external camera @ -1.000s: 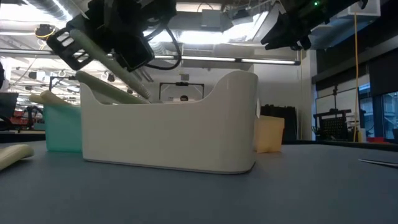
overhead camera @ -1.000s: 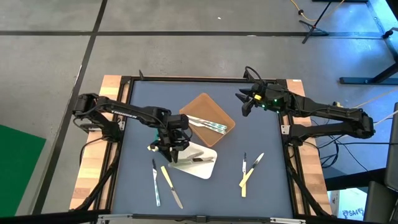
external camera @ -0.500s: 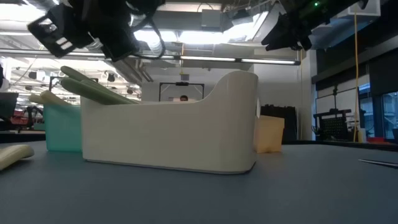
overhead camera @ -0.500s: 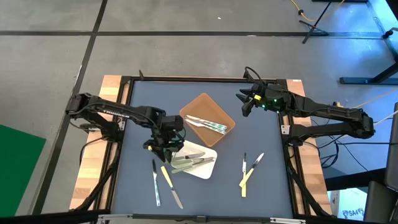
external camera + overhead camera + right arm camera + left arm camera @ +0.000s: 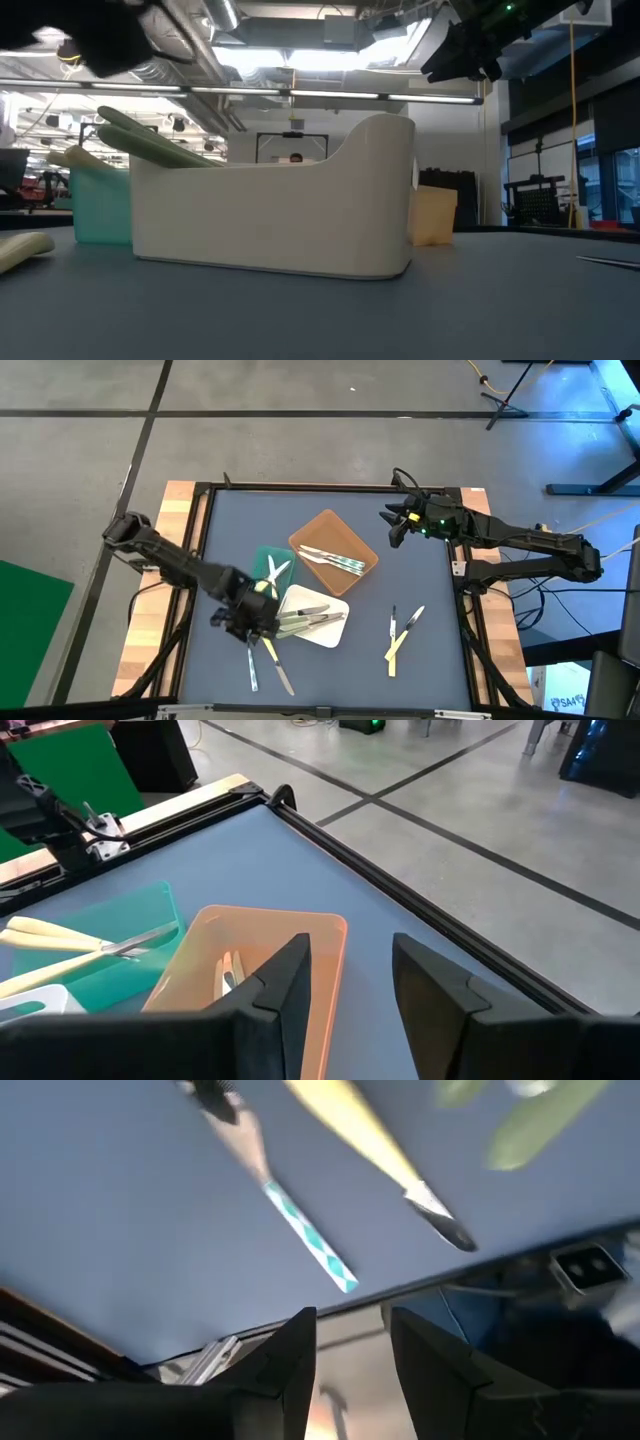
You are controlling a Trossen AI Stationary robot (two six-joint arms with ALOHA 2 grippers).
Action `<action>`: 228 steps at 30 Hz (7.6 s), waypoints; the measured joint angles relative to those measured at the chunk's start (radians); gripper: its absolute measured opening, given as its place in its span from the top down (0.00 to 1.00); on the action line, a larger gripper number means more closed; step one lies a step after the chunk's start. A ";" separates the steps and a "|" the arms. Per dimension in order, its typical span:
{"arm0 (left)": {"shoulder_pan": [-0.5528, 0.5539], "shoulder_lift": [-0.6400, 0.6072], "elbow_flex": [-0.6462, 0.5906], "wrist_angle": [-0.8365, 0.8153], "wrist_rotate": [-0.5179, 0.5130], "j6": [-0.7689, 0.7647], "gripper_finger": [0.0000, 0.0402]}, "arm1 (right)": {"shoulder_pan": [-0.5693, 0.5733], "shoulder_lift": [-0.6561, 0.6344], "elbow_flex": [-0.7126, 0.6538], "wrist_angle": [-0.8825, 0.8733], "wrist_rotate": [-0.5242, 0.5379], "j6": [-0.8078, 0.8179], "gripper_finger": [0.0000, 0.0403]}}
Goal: Sort silverware by color (type)
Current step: Put the blue table knife into the orange bin
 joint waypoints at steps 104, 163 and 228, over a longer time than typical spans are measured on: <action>-0.392 0.334 0.000 0.341 -0.306 -0.524 0.93 | 0.000 0.000 0.000 0.000 0.001 0.000 0.68; -0.467 -0.034 0.000 0.191 -0.673 -0.507 0.93 | 0.000 0.000 0.000 -0.023 0.000 0.000 0.68; 0.286 -0.003 0.000 0.585 -1.193 0.792 0.92 | 0.001 0.623 0.001 1.069 -0.494 0.118 0.68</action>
